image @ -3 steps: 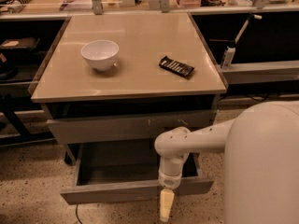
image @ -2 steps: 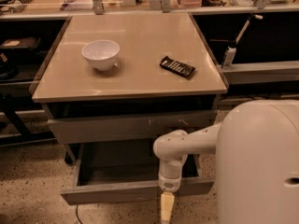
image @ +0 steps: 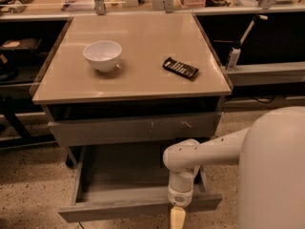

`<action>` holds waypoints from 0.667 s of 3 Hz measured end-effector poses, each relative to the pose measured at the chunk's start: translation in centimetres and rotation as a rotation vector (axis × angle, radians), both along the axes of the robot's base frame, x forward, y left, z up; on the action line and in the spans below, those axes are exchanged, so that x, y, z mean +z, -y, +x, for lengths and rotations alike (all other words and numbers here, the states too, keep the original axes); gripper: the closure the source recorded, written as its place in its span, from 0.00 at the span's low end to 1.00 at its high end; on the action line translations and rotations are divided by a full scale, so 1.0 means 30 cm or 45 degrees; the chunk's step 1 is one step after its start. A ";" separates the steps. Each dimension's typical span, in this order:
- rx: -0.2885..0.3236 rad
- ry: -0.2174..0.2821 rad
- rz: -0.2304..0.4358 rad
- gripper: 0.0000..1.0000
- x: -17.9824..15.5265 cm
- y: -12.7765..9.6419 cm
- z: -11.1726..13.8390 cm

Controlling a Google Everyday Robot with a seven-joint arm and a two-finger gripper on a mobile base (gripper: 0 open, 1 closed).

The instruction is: Open middle drawer

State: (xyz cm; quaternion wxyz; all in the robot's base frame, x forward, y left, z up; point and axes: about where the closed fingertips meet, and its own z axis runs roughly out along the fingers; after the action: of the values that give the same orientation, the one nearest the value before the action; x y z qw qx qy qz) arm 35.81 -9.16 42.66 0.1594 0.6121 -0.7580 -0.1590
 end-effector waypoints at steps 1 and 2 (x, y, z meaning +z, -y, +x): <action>0.000 0.000 0.000 0.00 -0.002 -0.002 0.001; -0.016 -0.033 0.012 0.00 0.037 0.030 -0.114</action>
Offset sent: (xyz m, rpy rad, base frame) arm -0.1429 -0.0404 0.0474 0.0412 0.0997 -0.0526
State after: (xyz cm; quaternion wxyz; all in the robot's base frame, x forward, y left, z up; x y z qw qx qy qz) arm 32.38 -10.05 43.77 0.1653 0.6059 -0.7591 -0.1716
